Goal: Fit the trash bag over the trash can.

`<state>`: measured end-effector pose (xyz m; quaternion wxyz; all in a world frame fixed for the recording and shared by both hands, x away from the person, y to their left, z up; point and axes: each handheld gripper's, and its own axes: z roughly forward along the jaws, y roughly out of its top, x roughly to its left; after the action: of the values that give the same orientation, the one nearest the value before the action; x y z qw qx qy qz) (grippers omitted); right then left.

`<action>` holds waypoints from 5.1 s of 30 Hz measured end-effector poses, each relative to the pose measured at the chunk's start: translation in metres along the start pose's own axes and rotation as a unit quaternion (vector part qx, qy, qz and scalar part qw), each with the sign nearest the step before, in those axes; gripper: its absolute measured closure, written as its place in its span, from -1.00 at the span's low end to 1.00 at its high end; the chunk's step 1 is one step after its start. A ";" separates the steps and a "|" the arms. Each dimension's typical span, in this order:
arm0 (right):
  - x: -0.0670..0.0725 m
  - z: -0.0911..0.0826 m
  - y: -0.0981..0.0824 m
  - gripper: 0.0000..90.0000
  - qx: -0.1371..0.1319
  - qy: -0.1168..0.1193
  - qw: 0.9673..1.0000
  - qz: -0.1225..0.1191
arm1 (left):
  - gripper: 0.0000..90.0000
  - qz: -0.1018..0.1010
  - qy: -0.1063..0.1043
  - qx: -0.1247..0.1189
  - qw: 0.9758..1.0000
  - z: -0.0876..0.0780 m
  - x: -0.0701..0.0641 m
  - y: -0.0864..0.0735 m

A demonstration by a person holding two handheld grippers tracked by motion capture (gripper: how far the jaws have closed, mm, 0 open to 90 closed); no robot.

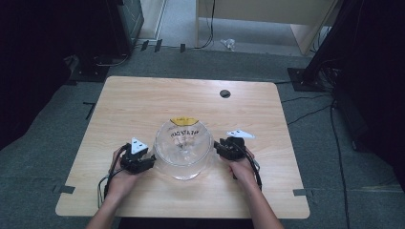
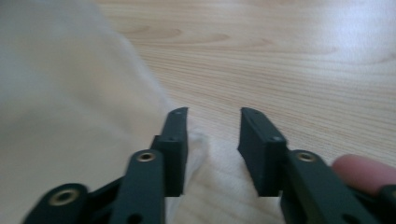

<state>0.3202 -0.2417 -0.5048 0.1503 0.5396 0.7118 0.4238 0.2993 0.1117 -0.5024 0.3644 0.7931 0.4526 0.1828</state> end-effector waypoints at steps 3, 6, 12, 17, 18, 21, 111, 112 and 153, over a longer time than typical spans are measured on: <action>0.002 -0.017 0.000 0.20 -0.017 0.003 1.000 -0.010 | 0.01 -0.008 -0.006 -0.009 1.000 -0.008 0.001 0.000; 0.001 -0.031 0.000 0.16 -0.030 0.005 1.000 -0.009 | -0.02 -0.008 -0.005 -0.013 1.000 -0.016 0.001 0.000; 0.009 -0.051 -0.012 0.13 -0.041 0.035 0.998 -0.036 | -0.06 -0.014 -0.002 -0.025 1.000 -0.031 0.009 -0.006; 0.019 -0.048 -0.025 0.01 -0.034 0.074 0.995 -0.066 | -0.12 -0.055 -0.044 -0.031 0.997 -0.029 0.016 -0.011; 0.021 -0.046 -0.027 -0.06 -0.033 0.078 0.994 -0.071 | -0.16 -0.055 -0.056 -0.034 0.996 -0.028 0.016 -0.010; 0.025 -0.043 -0.032 -0.21 -0.027 0.106 0.991 -0.082 | -0.25 -0.045 -0.041 -0.026 0.998 -0.023 0.009 -0.009; 0.021 -0.059 -0.023 1.00 -0.004 0.091 0.985 -0.146 | -1.00 -0.083 0.115 0.021 0.990 -0.067 0.088 -0.077; 0.020 -0.061 -0.020 1.00 -0.006 0.089 0.985 -0.149 | -1.00 -0.083 0.120 0.023 0.989 -0.067 0.089 -0.077; 0.169 -0.001 0.120 1.00 0.189 0.223 0.764 -0.575 | -1.00 -0.085 0.122 0.024 0.989 -0.062 0.086 -0.073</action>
<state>0.3335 -0.0842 -0.3714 0.0978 -0.0631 0.9676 0.2239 0.2632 0.2346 -0.5188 0.3015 0.7320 0.5636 0.2360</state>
